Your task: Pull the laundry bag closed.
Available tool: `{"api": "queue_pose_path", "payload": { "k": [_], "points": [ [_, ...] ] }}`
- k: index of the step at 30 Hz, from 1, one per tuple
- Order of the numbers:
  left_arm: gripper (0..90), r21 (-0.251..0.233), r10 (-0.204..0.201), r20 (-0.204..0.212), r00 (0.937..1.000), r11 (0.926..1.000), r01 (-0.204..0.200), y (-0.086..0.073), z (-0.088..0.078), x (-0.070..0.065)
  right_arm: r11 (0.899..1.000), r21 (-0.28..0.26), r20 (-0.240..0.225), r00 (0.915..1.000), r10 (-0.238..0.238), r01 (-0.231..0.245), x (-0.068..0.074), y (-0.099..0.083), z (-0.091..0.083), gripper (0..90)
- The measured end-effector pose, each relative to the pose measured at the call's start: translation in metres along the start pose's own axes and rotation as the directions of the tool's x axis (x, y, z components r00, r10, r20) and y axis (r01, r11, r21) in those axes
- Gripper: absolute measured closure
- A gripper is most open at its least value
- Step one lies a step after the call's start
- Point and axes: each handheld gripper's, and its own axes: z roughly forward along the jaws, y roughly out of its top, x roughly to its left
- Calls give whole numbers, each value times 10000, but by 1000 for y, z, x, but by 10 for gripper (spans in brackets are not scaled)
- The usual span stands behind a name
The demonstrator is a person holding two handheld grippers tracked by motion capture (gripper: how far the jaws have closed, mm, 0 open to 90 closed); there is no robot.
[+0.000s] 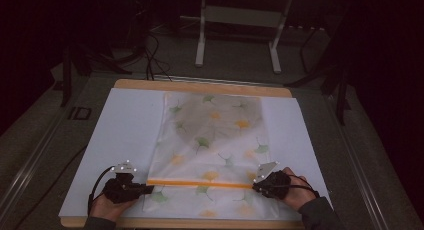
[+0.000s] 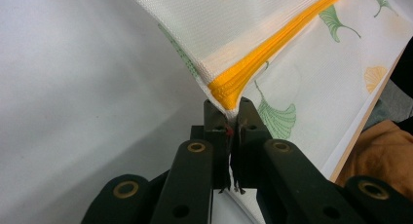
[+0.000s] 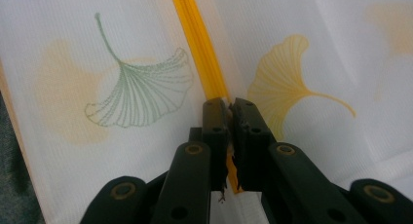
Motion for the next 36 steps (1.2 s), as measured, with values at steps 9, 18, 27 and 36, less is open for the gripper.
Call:
{"api": "queue_pose_path", "payload": {
  "k": [9,18,27,36],
  "points": [
    [867,16,6,-14,10000,10000,-6,0,0,0,10000,92,-12,10000,27,-27,-1,-3,-2,848],
    [867,38,10,-27,10000,10000,-9,0,1,0,9995,197,-6,9997,251,-251,-4,-15,-8,848],
    [866,59,-6,19,10000,10000,6,-1,2,-1,9984,536,94,9998,196,-201,-5,-21,-14,849],
    [867,150,18,83,10000,9999,-19,-2,3,-2,9977,570,22,9994,352,-352,-7,-30,-19,849]
  ]
}}
